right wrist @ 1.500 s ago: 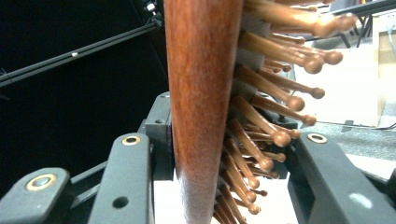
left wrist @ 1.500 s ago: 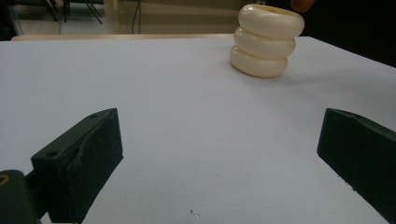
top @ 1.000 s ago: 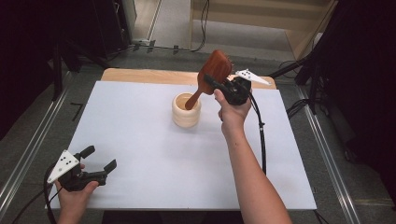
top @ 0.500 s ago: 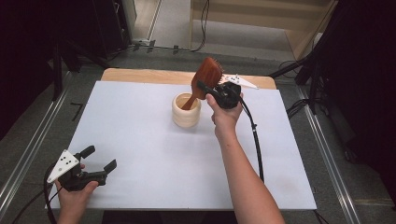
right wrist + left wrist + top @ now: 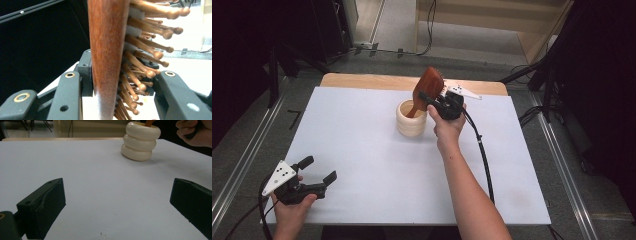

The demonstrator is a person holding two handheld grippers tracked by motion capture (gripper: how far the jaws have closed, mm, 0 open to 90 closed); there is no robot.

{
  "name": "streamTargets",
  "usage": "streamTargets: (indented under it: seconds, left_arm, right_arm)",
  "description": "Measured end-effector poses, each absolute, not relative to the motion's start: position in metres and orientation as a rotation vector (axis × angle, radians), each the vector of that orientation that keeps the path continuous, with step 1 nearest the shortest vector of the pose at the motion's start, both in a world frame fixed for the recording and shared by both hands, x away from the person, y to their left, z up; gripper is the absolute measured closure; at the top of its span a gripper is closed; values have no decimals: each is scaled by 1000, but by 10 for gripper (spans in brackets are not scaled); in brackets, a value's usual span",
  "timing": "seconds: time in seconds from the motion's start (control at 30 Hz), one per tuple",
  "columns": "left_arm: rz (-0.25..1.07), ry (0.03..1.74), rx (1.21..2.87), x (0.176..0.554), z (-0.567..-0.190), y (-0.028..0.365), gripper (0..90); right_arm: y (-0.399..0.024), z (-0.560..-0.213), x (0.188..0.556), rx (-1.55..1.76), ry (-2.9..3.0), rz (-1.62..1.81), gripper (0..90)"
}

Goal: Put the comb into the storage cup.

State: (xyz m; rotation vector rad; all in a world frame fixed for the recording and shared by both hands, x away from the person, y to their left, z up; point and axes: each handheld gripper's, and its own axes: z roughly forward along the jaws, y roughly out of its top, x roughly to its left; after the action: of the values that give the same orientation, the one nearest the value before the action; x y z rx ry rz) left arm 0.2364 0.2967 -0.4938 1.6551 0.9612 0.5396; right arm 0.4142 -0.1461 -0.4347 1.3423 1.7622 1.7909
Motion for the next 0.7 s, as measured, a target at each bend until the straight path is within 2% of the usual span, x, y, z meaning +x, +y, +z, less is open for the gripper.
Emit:
streamTargets:
  seconds: [0.7]
  left_arm:
    - [540, 961, 1656, 236, -494, 297, 1]
  right_arm:
    - [-144, -456, 420, 1440, 1717, 1811, 540]
